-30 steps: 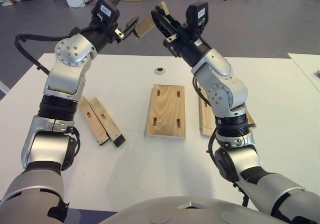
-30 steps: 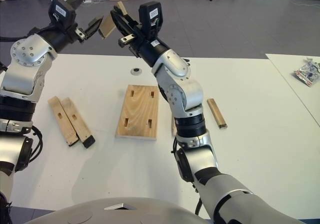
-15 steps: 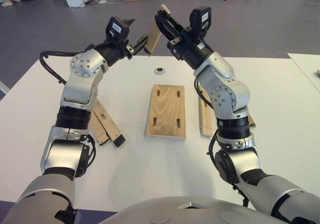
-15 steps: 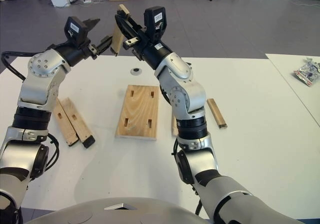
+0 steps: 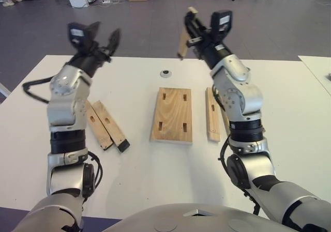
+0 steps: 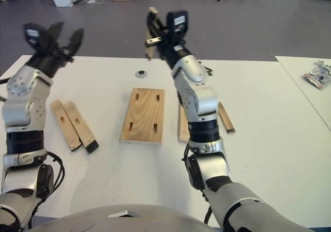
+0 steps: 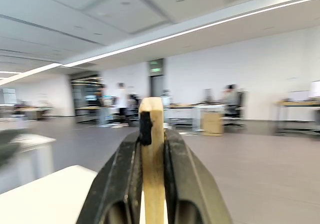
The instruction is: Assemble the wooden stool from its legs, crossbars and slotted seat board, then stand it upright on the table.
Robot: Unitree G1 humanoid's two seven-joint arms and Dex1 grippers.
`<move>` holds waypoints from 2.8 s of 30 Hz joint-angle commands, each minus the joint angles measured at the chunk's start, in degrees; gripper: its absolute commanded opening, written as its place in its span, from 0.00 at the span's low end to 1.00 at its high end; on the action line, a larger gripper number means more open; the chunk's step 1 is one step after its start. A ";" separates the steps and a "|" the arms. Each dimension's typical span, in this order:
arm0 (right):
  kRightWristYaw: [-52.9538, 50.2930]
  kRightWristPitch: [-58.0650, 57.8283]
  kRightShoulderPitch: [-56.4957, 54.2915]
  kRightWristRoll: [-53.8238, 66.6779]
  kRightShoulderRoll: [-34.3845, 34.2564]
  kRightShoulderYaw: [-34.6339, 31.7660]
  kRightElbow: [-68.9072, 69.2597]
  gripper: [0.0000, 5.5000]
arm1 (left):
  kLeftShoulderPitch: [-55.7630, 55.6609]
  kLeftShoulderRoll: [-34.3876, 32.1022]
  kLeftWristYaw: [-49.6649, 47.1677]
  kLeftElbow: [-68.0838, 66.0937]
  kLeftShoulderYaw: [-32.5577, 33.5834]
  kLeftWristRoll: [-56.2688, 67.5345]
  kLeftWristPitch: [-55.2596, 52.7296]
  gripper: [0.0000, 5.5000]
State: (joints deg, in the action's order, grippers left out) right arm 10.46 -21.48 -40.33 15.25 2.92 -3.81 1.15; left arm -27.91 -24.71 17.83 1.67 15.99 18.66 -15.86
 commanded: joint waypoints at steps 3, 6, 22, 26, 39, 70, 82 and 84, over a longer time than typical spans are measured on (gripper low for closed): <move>-9.00 -2.42 17.43 -6.82 0.80 -1.25 12.12 0.07 | 13.92 9.06 -13.63 13.50 0.39 -2.43 -7.23 0.58; -11.88 -5.31 25.72 -8.21 -1.03 0.00 17.34 0.07 | 18.74 13.38 -17.79 17.68 -0.04 -2.68 -8.29 0.58; -14.75 1.65 26.25 -4.97 -6.86 -3.91 4.72 0.07 | 22.06 17.84 -18.33 19.39 -3.12 -3.13 -7.35 0.58; -14.09 2.48 26.70 -4.72 -7.08 -3.37 4.26 0.07 | 22.08 18.34 -18.22 18.87 -3.13 -3.01 -7.29 0.58; -16.03 2.71 29.09 -4.71 -7.76 -4.76 2.44 0.07 | 22.10 18.17 -17.29 17.50 -2.87 -2.44 -6.82 0.58; 4.45 17.31 40.09 -6.73 3.58 3.71 -17.70 0.07 | 22.18 19.95 -17.18 17.52 -2.32 -1.84 -5.77 0.58; 1.80 17.75 39.22 -8.93 4.05 4.07 -14.08 0.27 | 21.72 20.26 -16.96 17.32 -2.29 -0.60 -5.60 0.58; 1.73 15.69 37.67 -8.54 4.38 3.66 -11.22 0.34 | 22.09 20.33 -17.06 17.44 -2.35 -0.65 -5.48 0.58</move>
State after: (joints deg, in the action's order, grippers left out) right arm 12.79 -2.06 -3.17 6.92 6.53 0.22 -10.54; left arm -5.46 -4.53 0.78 19.15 13.68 17.74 -21.68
